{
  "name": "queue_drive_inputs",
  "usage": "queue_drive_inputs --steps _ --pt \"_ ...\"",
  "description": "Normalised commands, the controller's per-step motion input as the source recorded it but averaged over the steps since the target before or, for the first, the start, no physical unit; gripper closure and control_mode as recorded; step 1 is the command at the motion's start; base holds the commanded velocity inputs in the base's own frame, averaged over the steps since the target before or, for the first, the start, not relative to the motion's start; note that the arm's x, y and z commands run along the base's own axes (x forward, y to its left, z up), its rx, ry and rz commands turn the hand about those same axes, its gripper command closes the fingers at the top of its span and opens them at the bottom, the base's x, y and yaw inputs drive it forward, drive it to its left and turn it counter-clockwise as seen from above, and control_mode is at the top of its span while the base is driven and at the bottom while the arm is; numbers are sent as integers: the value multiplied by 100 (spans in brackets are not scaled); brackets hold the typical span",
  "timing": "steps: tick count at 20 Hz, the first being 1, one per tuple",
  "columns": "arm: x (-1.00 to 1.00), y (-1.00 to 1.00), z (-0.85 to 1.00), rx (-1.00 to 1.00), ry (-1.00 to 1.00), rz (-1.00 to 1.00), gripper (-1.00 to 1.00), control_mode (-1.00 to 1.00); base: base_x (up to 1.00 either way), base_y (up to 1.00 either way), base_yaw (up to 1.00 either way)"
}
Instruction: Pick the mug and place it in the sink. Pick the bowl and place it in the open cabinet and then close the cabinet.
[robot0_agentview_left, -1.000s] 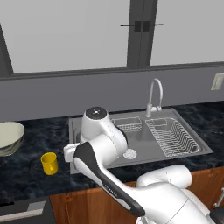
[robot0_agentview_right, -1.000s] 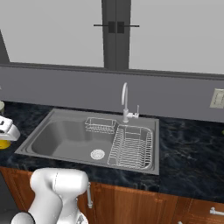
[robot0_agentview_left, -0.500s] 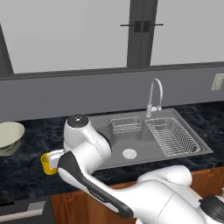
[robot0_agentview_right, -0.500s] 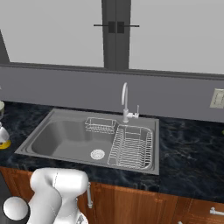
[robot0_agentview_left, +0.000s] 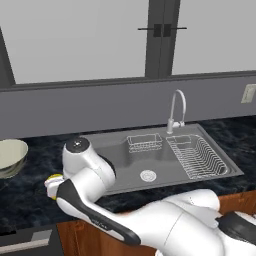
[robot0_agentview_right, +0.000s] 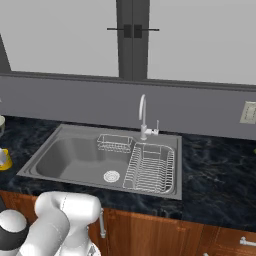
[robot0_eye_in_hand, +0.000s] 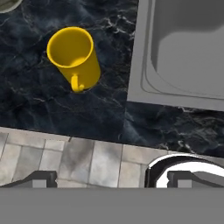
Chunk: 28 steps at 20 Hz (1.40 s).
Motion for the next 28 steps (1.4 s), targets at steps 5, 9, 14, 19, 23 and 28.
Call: queue_drive_inputs --steps 5,9,14,19,23,28 --pt "33 21 -23 0 4 0 -100 -100 0 0 0" --pt "32 18 -24 0 4 0 -100 -100 0 0 0" --pt "28 22 -21 0 3 0 -100 -100 0 0 0" --pt "25 22 -20 0 1 0 -100 -100 0 0 0" --pt "16 21 -19 0 0 0 -100 -100 0 0 0" --pt "13 11 -25 0 0 0 -100 -100 0 0 0"
